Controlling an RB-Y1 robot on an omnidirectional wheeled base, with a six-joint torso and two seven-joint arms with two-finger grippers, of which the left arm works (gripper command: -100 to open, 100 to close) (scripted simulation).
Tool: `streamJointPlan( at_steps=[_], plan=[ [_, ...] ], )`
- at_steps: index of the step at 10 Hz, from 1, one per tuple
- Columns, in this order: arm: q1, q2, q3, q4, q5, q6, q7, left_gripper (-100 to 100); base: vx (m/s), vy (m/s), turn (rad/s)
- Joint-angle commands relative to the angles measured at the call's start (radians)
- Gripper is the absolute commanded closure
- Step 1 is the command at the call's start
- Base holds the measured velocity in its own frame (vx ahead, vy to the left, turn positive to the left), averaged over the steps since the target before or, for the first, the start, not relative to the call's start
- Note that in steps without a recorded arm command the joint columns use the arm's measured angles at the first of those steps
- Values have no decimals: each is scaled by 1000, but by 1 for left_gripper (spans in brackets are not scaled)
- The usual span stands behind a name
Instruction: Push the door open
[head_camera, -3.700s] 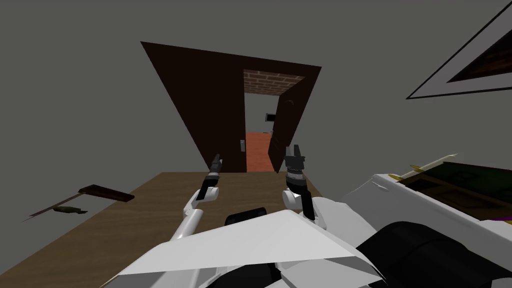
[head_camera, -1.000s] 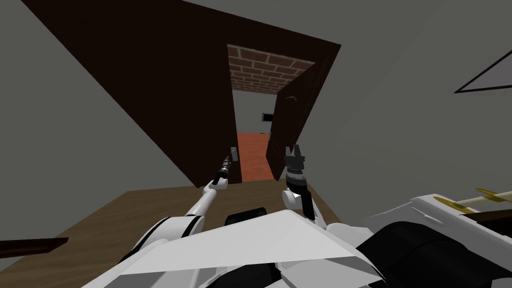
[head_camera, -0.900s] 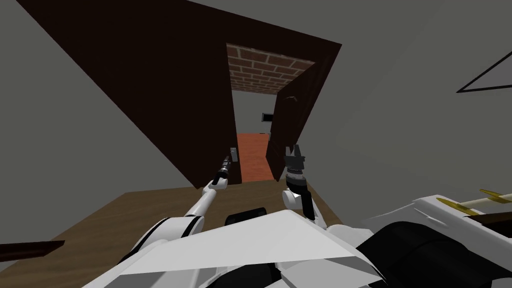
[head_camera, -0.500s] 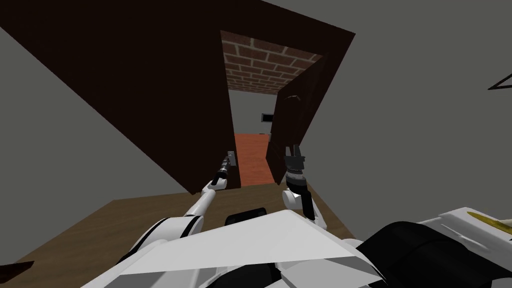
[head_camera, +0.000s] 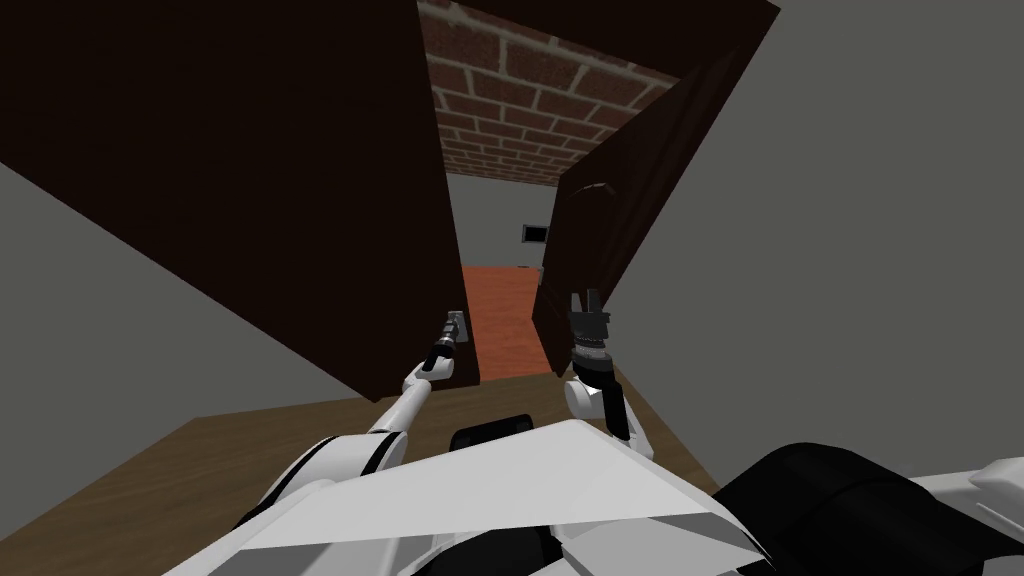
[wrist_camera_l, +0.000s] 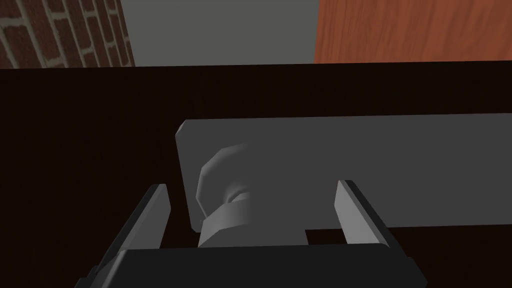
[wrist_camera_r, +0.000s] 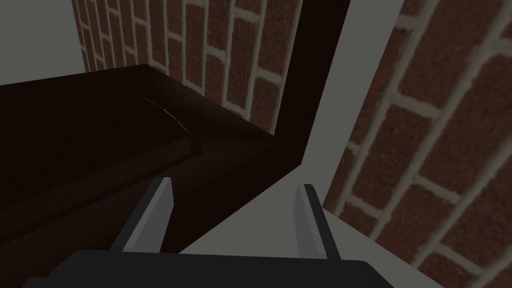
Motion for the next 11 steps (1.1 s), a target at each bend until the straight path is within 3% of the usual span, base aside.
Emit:
streamJointPlan(
  at_steps=[1,6,11],
  plan=[
    [0,0,0,0,0,0,0,100,-12,0,6],
    [0,0,0,0,0,0,0,100,-13,1,-4],
    [0,21,38,5,12,1,-11,100,139,-64,39]
  ],
)
